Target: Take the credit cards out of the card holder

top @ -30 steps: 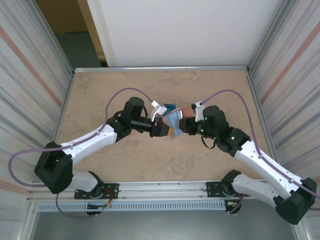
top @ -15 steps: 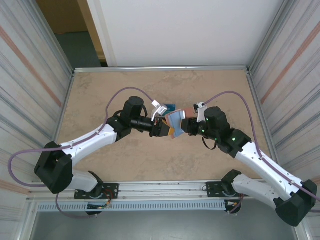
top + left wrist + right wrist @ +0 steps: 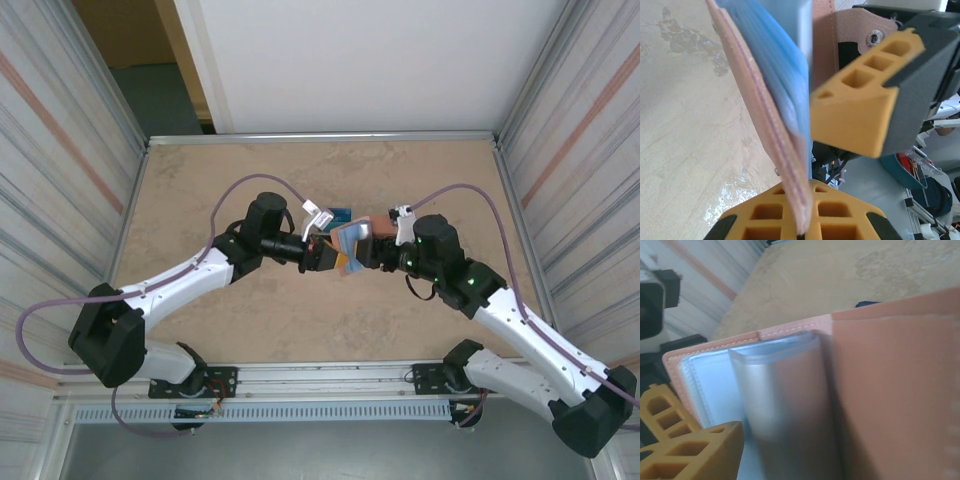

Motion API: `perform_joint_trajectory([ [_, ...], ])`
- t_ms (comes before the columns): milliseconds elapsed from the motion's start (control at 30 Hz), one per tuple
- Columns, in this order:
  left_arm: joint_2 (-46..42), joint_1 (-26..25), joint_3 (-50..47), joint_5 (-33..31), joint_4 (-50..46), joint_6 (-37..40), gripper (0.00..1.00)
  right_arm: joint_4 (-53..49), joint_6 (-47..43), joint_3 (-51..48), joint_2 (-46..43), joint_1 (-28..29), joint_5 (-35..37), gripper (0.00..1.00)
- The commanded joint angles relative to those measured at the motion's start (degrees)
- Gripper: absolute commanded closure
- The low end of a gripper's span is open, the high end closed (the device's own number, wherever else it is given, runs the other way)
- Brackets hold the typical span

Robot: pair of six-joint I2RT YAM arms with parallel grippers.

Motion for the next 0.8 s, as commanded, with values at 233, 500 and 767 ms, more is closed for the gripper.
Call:
perform_joint_trajectory([
  [233,-0.2,-0.4,1.2,1.7,3.4,0.6,1.00,0.4,-4.3,-0.1,-1.6,1.1,-1.8,0.36],
  [500,-0.2,-0.4,1.1,1.5,3.4,0.6,1.00,-0.1,-5.6,0.9,0.3,3.0,-0.5,0.27],
  [767,-0.2,-0.3,1.0,1.4,3.3,0.8,1.00,-1.4,-6.5,1.6,0.8,3.8,2.0,0.28],
])
